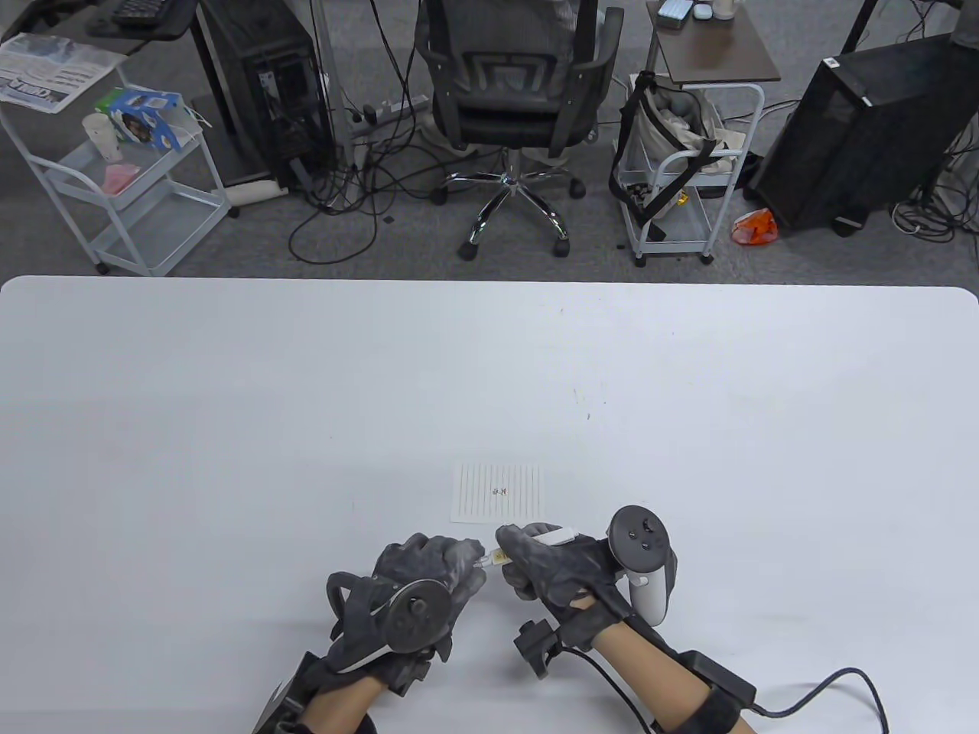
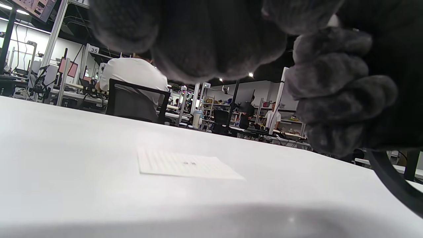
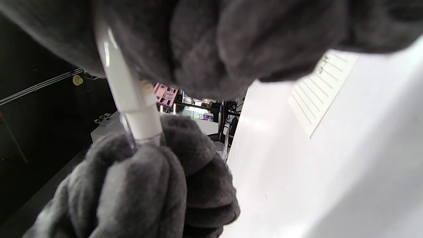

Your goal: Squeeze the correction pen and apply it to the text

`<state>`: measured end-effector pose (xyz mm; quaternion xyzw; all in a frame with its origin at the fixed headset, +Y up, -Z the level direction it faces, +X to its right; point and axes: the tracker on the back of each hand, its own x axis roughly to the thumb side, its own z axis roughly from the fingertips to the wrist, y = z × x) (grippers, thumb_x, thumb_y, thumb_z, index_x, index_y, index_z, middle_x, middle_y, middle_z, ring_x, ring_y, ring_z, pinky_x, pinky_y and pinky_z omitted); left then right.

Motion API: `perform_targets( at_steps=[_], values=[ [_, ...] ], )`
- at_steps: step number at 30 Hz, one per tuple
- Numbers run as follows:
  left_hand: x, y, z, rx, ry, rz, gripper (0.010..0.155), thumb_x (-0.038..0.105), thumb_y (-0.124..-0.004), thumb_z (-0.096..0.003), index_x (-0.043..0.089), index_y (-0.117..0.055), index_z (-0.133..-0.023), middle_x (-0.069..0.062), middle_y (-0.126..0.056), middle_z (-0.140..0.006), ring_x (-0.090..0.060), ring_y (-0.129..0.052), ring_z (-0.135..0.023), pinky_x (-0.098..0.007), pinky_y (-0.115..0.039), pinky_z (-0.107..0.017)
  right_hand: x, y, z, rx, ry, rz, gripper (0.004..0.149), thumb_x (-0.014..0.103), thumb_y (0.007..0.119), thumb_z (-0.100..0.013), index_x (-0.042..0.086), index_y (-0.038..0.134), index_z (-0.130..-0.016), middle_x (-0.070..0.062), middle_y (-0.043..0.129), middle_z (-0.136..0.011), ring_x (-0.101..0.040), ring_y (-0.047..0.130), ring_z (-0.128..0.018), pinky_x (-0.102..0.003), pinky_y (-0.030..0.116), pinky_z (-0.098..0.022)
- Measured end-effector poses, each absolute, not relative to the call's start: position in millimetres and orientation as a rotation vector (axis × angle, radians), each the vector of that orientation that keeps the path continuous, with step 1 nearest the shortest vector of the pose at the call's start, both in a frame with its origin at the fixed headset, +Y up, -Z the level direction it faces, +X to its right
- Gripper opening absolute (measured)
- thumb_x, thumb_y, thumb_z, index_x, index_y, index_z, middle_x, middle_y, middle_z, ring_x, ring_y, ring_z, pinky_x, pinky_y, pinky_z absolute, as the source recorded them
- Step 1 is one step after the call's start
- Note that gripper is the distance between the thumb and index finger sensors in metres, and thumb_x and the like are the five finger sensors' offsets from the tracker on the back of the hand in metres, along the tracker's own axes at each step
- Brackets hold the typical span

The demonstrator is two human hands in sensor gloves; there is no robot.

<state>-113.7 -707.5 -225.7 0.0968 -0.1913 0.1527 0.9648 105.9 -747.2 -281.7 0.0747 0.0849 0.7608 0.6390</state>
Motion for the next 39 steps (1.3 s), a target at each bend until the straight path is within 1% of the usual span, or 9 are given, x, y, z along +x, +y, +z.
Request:
perform_targets(
  at_steps=[3, 7, 8, 10, 13, 21, 26, 30, 39],
  values=[
    [-115.3, -710.1, -230.4, 0.163, -0.393, 0.332, 0.049, 0.051, -0.072, -0.04, 0.028, -0.083, -0.081, 0.007, -0.098, -0.067, -0.018, -0.1, -0.055, -0.039, -0.085, -0.048, 106.8, -747.6, -281.6, 0.162, 0.191, 1.738, 0.039, 0.057, 0.08, -0.044, 0.02, 0.094, -0.043, -0.005, 0.1, -0.035, -0.021, 0.095, -0.015, -0.043, 0.084, -0.028],
    [-120.9, -710.5, -238.2, 0.128, -0.377, 0.378, 0.048, 0.048, -0.072, -0.0395, 0.026, -0.085, -0.08, 0.005, -0.099, -0.065, -0.018, -0.101, -0.053, -0.04, -0.085, -0.048, 111.0, -739.4, -283.6, 0.202, 0.08, 1.758, 0.039, 0.056, 0.08, -0.044, 0.019, 0.093, -0.043, -0.005, 0.1, -0.034, -0.021, 0.094, -0.014, -0.043, 0.085, -0.029],
    [-127.2, -713.1, -239.2, 0.136, -0.313, 0.331, 0.048, 0.046, -0.073, -0.0377, 0.024, -0.086, -0.079, 0.003, -0.1, -0.064, -0.021, -0.1, -0.053, -0.043, -0.084, -0.048, 116.2, -739.2, -285.1, 0.155, 0.039, 1.737, 0.039, 0.056, 0.08, -0.044, 0.019, 0.092, -0.042, -0.005, 0.1, -0.033, -0.021, 0.094, -0.013, -0.043, 0.085, -0.028],
    [-152.6, -720.7, -248.3, 0.18, -0.292, 0.163, 0.048, 0.049, -0.071, -0.0392, 0.024, -0.086, -0.078, 0.006, -0.1, -0.063, -0.018, -0.102, -0.051, -0.04, -0.086, -0.045, 141.9, -729.7, -291.4, 0.073, -0.033, 1.614, 0.039, 0.054, 0.082, -0.044, 0.016, 0.093, -0.042, -0.008, 0.099, -0.032, -0.023, 0.093, -0.013, -0.045, 0.083, -0.028],
    [-184.0, -727.2, -263.2, 0.141, -0.135, 0.14, 0.048, 0.048, -0.074, -0.0395, 0.023, -0.087, -0.079, 0.002, -0.101, -0.064, -0.022, -0.102, -0.052, -0.043, -0.085, -0.045, 170.4, -718.8, -292.7, 0.076, -0.091, 1.728, 0.04, 0.056, 0.08, -0.045, 0.019, 0.092, -0.043, -0.005, 0.099, -0.035, -0.021, 0.094, -0.015, -0.043, 0.084, -0.03],
    [-226.4, -731.7, -293.1, 0.074, 0.149, 0.037, 0.049, 0.052, -0.078, -0.0391, 0.029, -0.085, -0.082, 0.004, -0.099, -0.075, -0.024, -0.1, -0.065, -0.046, -0.082, -0.053, 178.2, -714.1, -287.3, 0.06, -0.152, 1.761, 0.039, 0.055, 0.083, -0.043, 0.018, 0.093, -0.04, -0.006, 0.1, -0.031, -0.022, 0.094, -0.012, -0.044, 0.084, -0.027],
    [-250.8, -736.4, -311.0, 0.016, 0.257, -0.101, 0.05, 0.053, -0.08, -0.038, 0.031, -0.085, -0.083, 0.005, -0.098, -0.078, -0.024, -0.1, -0.069, -0.048, -0.081, -0.057, 178.0, -711.7, -285.2, 0.069, -0.151, 1.749, 0.039, 0.056, 0.083, -0.043, 0.018, 0.093, -0.04, -0.006, 0.1, -0.031, -0.022, 0.094, -0.012, -0.044, 0.084, -0.027],
    [-256.5, -746.5, -319.8, -0.021, 0.283, -0.165, 0.05, 0.054, -0.078, -0.0388, 0.032, -0.085, -0.083, 0.004, -0.098, -0.08, -0.025, -0.099, -0.071, -0.049, -0.079, -0.059, 178.7, -711.7, -285.1, 0.071, -0.15, 1.77, 0.039, 0.056, 0.083, -0.043, 0.019, 0.094, -0.04, -0.005, 0.1, -0.031, -0.022, 0.094, -0.012, -0.044, 0.085, -0.027],
    [-238.0, -767.9, -328.0, -0.107, 0.237, -0.392, 0.049, 0.056, -0.073, -0.0425, 0.036, -0.084, -0.086, 0.009, -0.096, -0.087, -0.022, -0.097, -0.081, -0.049, -0.077, -0.066, 177.0, -712.9, -285.5, 0.074, -0.111, 1.772, 0.039, 0.057, 0.082, -0.043, 0.019, 0.094, -0.04, -0.005, 0.1, -0.032, -0.022, 0.095, -0.012, -0.044, 0.085, -0.027]
  ],
)
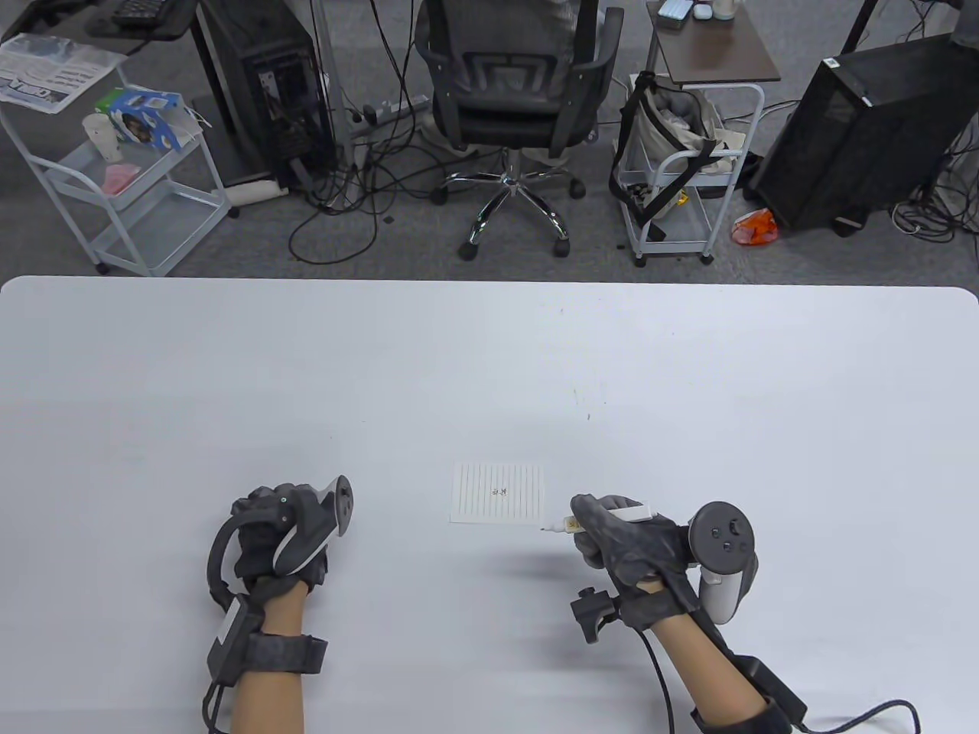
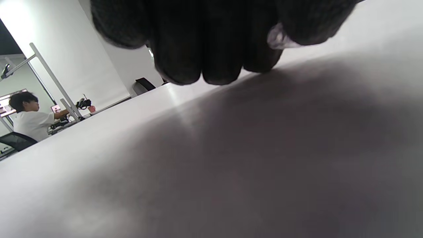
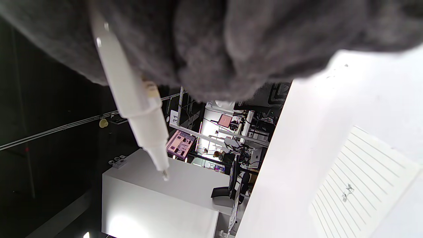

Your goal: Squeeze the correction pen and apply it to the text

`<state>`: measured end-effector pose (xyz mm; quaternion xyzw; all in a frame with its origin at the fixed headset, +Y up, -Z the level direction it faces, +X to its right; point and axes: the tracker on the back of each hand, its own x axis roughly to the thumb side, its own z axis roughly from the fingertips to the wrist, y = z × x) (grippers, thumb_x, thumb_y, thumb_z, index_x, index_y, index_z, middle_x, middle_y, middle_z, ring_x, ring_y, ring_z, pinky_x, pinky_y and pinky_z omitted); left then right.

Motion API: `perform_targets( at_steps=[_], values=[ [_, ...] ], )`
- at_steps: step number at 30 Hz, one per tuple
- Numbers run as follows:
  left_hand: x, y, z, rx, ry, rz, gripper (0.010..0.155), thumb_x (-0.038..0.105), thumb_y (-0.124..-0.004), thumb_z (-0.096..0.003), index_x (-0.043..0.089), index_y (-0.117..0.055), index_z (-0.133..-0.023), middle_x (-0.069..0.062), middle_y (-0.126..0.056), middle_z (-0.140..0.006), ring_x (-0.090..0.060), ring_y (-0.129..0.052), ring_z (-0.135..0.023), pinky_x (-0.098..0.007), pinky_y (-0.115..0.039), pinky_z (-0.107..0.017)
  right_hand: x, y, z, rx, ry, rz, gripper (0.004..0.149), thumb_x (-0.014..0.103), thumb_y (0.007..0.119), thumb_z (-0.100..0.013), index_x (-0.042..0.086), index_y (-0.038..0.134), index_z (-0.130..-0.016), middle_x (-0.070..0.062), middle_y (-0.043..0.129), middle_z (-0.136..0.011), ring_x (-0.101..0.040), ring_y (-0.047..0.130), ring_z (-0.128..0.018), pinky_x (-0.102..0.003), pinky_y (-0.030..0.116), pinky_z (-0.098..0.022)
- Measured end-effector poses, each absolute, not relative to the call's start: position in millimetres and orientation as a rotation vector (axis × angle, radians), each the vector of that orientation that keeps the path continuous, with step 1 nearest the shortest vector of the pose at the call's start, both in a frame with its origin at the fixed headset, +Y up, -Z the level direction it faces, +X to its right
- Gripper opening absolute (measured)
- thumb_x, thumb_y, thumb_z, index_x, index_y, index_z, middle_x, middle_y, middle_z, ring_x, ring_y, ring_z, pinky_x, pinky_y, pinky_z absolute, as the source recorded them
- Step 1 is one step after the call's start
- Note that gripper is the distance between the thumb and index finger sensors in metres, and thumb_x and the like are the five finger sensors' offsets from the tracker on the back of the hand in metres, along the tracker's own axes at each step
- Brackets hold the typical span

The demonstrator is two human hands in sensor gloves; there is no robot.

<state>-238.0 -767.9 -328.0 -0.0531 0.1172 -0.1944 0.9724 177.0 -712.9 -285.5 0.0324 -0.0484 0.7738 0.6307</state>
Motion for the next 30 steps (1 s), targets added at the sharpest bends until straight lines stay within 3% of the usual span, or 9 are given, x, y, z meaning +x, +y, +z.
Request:
perform_targets(
  at_steps=[9, 11, 20, 25, 30],
  values=[
    [-225.1, -776.5, -324.6, -0.155, 0.178, -0.556, 0.051, 0.058, -0.066, -0.046, 0.037, -0.076, -0.092, 0.01, -0.09, -0.095, -0.02, -0.093, -0.089, -0.049, -0.075, -0.07, 178.3, -712.7, -284.9, 0.06, -0.111, 1.772, 0.04, 0.057, 0.082, -0.043, 0.019, 0.094, -0.04, -0.005, 0.101, -0.032, -0.022, 0.095, -0.013, -0.044, 0.085, -0.027],
    [-228.8, -775.2, -324.1, -0.16, 0.183, -0.53, 0.058, 0.062, -0.062, -0.0439, 0.038, -0.072, -0.095, 0.011, -0.086, -0.1, -0.021, -0.09, -0.093, -0.05, -0.073, -0.07, 178.7, -712.8, -284.9, 0.059, -0.114, 1.775, 0.04, 0.057, 0.082, -0.043, 0.019, 0.094, -0.04, -0.005, 0.101, -0.032, -0.022, 0.095, -0.013, -0.044, 0.085, -0.027],
    [-250.2, -725.5, -311.5, 0.022, 0.223, -0.039, 0.071, 0.065, -0.058, -0.0408, 0.033, -0.056, -0.105, 0.003, -0.062, -0.116, -0.031, -0.065, -0.109, -0.058, -0.061, -0.074, 184.4, -714.9, -289.2, 0.016, -0.106, 1.753, 0.04, 0.057, 0.082, -0.043, 0.019, 0.093, -0.041, -0.005, 0.101, -0.033, -0.022, 0.095, -0.013, -0.044, 0.085, -0.027],
    [-223.7, -709.0, -306.1, 0.062, 0.1, 0.104, 0.074, 0.065, -0.058, -0.0413, 0.032, -0.05, -0.107, 0.001, -0.052, -0.119, -0.032, -0.055, -0.113, -0.059, -0.056, -0.076, 185.0, -715.3, -289.9, 0.007, -0.103, 1.76, 0.04, 0.057, 0.082, -0.043, 0.019, 0.093, -0.041, -0.005, 0.101, -0.033, -0.022, 0.095, -0.014, -0.044, 0.085, -0.028],
    [-168.8, -710.3, -309.7, -0.026, -0.036, 0.133, 0.075, 0.065, -0.057, -0.0418, 0.034, -0.042, -0.109, 0.003, -0.04, -0.123, -0.029, -0.041, -0.116, -0.059, -0.049, -0.079, 183.6, -717.1, -289.9, 0.0, -0.096, 1.775, 0.04, 0.057, 0.082, -0.043, 0.019, 0.094, -0.041, -0.005, 0.101, -0.033, -0.022, 0.095, -0.014, -0.044, 0.085, -0.028]
  ],
)
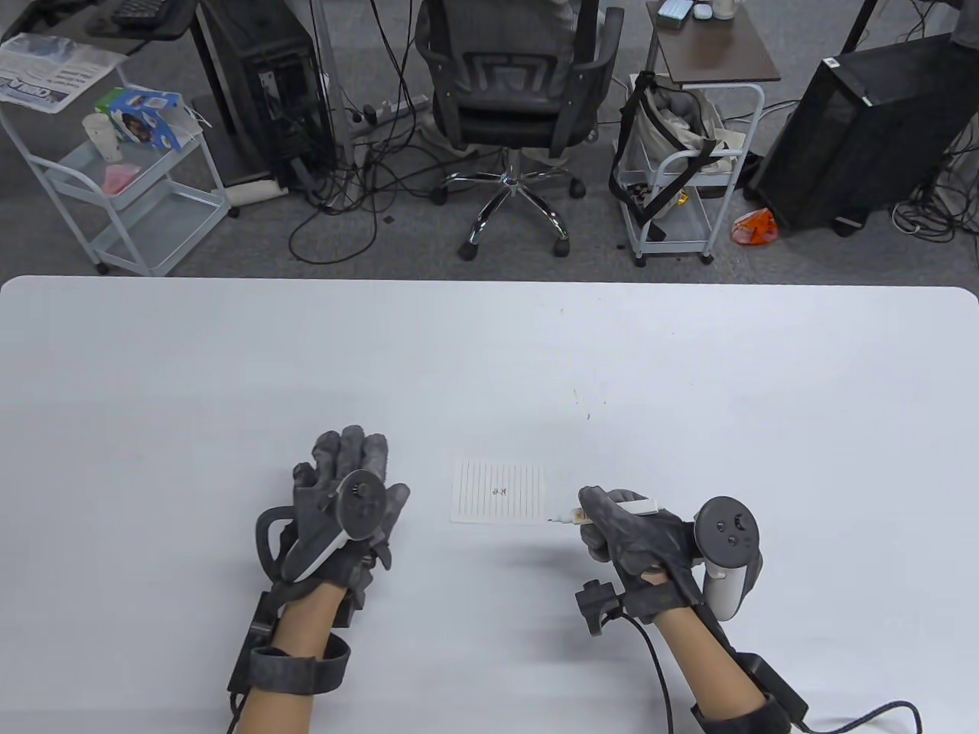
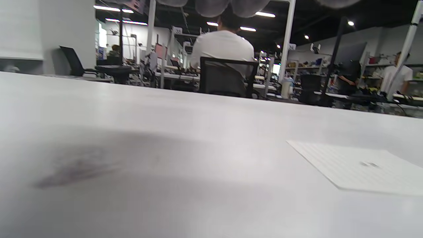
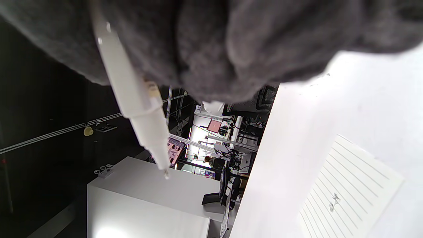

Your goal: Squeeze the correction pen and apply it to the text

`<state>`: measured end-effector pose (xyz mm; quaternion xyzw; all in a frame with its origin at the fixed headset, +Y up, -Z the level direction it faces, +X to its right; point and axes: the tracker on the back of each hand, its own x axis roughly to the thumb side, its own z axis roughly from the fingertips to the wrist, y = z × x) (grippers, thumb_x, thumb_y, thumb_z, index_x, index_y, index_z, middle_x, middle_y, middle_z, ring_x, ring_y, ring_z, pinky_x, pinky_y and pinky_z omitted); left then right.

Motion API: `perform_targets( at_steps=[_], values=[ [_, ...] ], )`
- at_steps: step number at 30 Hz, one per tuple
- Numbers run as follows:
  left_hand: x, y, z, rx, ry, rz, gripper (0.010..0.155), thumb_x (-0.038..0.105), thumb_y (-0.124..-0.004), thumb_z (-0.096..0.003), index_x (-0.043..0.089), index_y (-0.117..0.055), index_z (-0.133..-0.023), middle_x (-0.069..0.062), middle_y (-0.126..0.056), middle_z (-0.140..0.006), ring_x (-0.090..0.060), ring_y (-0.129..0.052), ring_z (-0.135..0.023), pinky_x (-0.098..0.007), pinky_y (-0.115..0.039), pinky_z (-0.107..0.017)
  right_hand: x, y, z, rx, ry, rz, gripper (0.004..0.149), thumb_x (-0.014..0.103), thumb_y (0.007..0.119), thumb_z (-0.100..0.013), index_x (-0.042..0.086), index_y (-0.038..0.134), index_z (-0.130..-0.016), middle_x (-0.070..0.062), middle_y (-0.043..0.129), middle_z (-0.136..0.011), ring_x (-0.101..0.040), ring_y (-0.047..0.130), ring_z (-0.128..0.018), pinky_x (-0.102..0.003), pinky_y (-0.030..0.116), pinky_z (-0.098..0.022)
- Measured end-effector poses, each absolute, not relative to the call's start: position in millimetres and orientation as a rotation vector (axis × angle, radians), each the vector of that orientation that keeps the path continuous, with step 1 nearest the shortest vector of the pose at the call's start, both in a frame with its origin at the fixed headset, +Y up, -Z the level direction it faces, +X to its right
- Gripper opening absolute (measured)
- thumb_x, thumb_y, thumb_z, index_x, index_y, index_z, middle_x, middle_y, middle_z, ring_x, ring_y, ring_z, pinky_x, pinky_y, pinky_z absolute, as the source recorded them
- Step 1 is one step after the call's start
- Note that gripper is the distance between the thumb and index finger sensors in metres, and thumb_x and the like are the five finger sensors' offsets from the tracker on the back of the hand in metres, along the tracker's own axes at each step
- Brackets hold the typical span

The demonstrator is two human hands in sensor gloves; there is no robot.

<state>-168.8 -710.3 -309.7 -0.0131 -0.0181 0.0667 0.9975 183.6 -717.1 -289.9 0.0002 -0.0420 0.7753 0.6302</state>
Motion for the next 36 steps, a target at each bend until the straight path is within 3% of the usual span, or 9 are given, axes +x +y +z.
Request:
perform_targets(
  at_steps=[12, 18, 23, 31, 36],
  values=[
    [-90.8, -753.0, -351.3, -0.204, -0.143, 0.015, 0.07, 0.06, -0.056, -0.0427, 0.038, -0.041, -0.107, 0.01, -0.035, -0.122, -0.021, -0.032, -0.116, -0.054, -0.043, -0.082, 178.0, -716.0, -294.4, 0.007, -0.112, 1.974, 0.039, 0.057, 0.083, -0.043, 0.019, 0.094, -0.041, -0.006, 0.101, -0.034, -0.023, 0.095, -0.014, -0.045, 0.084, -0.029],
    [-84.9, -771.7, -369.3, -0.263, -0.136, 0.026, 0.067, 0.059, -0.055, -0.043, 0.041, -0.041, -0.106, 0.013, -0.034, -0.121, -0.017, -0.032, -0.116, -0.05, -0.042, -0.083, 168.3, -716.3, -307.4, -0.003, -0.062, 2.122, 0.039, 0.056, 0.084, -0.042, 0.018, 0.094, -0.041, -0.007, 0.101, -0.034, -0.024, 0.095, -0.015, -0.045, 0.084, -0.03],
    [-84.9, -785.8, -377.2, -0.448, -0.123, 0.026, 0.065, 0.055, -0.053, -0.047, 0.04, -0.03, -0.106, 0.01, -0.025, -0.121, -0.017, -0.028, -0.116, -0.048, -0.038, -0.085, 146.5, -712.5, -337.7, 0.003, -0.064, 2.353, 0.039, 0.056, 0.084, -0.041, 0.018, 0.094, -0.041, -0.007, 0.101, -0.034, -0.024, 0.095, -0.015, -0.046, 0.084, -0.03],
    [-84.9, -789.9, -378.1, -0.487, -0.125, 0.035, 0.064, 0.053, -0.052, -0.0485, 0.04, -0.025, -0.105, 0.008, -0.018, -0.119, -0.019, -0.025, -0.115, -0.046, -0.035, -0.085, 76.3, -718.3, -384.9, 0.065, -0.057, 2.644, 0.039, 0.055, 0.084, -0.04, 0.018, 0.094, -0.04, -0.007, 0.101, -0.034, -0.025, 0.095, -0.016, -0.046, 0.083, -0.032],
    [-87.1, -791.0, -378.5, -0.508, -0.123, 0.058, 0.064, 0.054, -0.051, -0.0483, 0.041, -0.022, -0.104, 0.01, -0.014, -0.119, -0.018, -0.021, -0.115, -0.045, -0.031, -0.085, 63.7, -733.3, -397.4, 0.036, -0.032, 2.712, 0.038, 0.053, 0.083, -0.041, 0.017, 0.094, -0.04, -0.008, 0.102, -0.034, -0.025, 0.096, -0.016, -0.045, 0.085, -0.033]
  ],
)
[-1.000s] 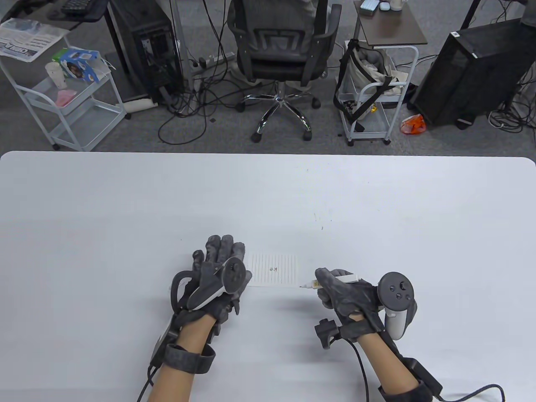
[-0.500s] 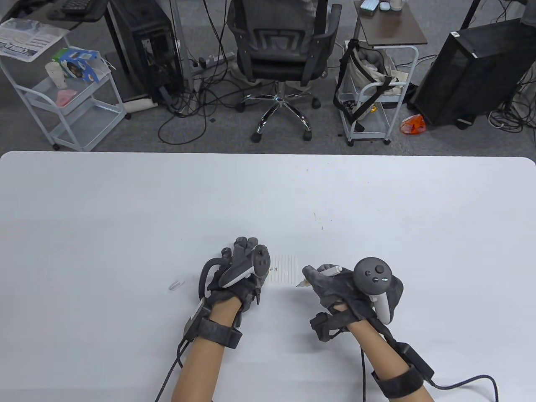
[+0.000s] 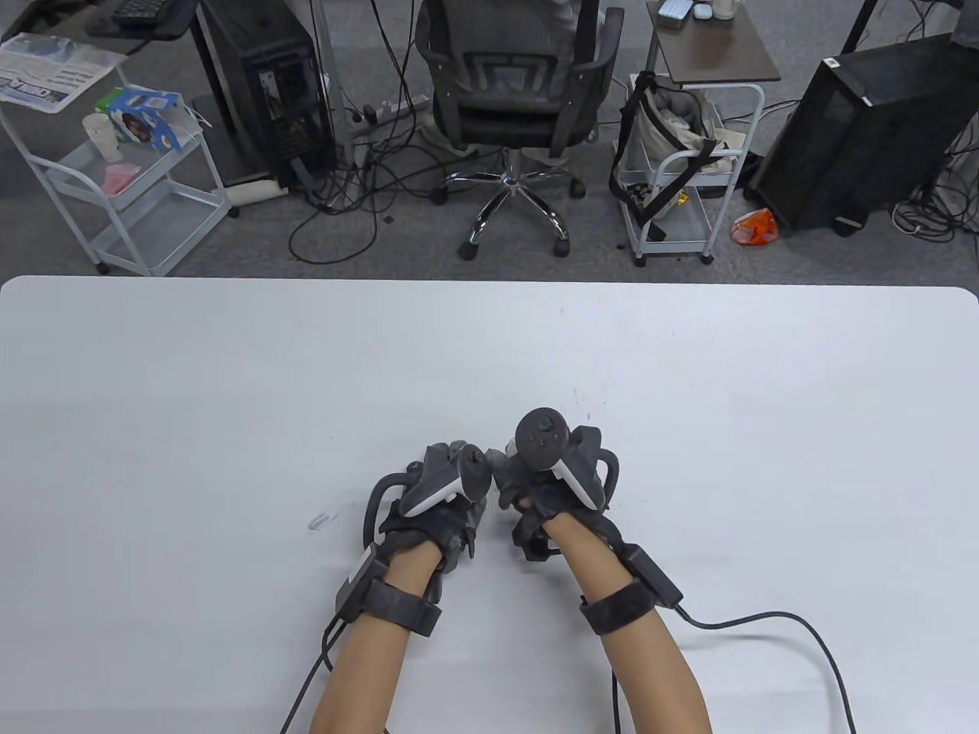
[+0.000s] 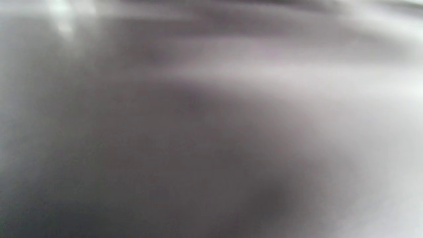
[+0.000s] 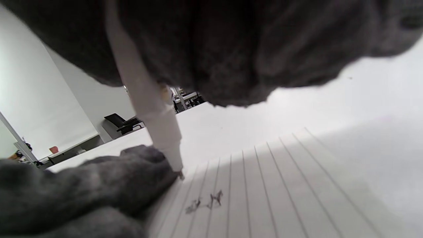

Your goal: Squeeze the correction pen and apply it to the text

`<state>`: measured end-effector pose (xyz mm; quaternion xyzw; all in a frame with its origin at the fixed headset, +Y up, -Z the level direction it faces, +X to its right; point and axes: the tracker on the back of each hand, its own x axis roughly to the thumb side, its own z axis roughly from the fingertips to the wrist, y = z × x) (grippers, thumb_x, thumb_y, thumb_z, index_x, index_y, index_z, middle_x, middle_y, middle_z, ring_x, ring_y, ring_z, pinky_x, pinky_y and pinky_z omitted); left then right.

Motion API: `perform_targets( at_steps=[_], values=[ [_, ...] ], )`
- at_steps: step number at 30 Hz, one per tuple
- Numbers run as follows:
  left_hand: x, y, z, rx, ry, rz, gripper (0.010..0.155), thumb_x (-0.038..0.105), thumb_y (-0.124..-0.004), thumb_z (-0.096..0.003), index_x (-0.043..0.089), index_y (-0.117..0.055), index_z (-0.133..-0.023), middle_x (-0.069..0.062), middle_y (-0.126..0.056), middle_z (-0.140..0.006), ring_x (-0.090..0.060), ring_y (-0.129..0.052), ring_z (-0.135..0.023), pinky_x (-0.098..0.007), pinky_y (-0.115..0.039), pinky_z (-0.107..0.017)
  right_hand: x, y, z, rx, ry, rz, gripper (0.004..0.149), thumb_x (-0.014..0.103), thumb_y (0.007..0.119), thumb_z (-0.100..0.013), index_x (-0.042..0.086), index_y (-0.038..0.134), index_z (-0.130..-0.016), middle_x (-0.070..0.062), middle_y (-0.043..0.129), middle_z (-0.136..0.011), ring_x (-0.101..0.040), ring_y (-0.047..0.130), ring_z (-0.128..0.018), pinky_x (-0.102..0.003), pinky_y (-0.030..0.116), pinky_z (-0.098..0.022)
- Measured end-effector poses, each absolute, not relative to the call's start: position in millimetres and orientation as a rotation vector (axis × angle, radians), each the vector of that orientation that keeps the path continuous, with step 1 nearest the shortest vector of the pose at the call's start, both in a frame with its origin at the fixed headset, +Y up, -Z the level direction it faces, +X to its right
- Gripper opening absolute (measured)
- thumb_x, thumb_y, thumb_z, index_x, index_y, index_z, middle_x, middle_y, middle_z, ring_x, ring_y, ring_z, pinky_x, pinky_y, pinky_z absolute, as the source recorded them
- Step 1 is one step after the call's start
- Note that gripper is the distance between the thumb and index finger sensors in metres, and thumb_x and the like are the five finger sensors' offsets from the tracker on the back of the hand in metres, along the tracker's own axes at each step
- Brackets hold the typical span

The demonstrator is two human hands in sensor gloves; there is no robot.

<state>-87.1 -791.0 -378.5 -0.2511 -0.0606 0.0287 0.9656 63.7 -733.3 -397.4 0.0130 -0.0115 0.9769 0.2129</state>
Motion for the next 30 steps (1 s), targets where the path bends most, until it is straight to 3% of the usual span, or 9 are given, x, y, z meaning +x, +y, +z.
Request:
perform_targets(
  at_steps=[30],
  values=[
    [-90.5, -791.1, -378.9, -0.528, -0.115, 0.102, 0.062, 0.055, -0.052, -0.0481, 0.044, -0.022, -0.102, 0.014, -0.012, -0.118, -0.016, -0.018, -0.114, -0.044, -0.027, -0.084, 51.6, -745.9, -403.3, 0.013, -0.028, 2.727, 0.037, 0.049, 0.084, -0.042, 0.014, 0.094, -0.037, -0.011, 0.101, -0.032, -0.027, 0.094, -0.016, -0.044, 0.085, -0.035]
  ],
)
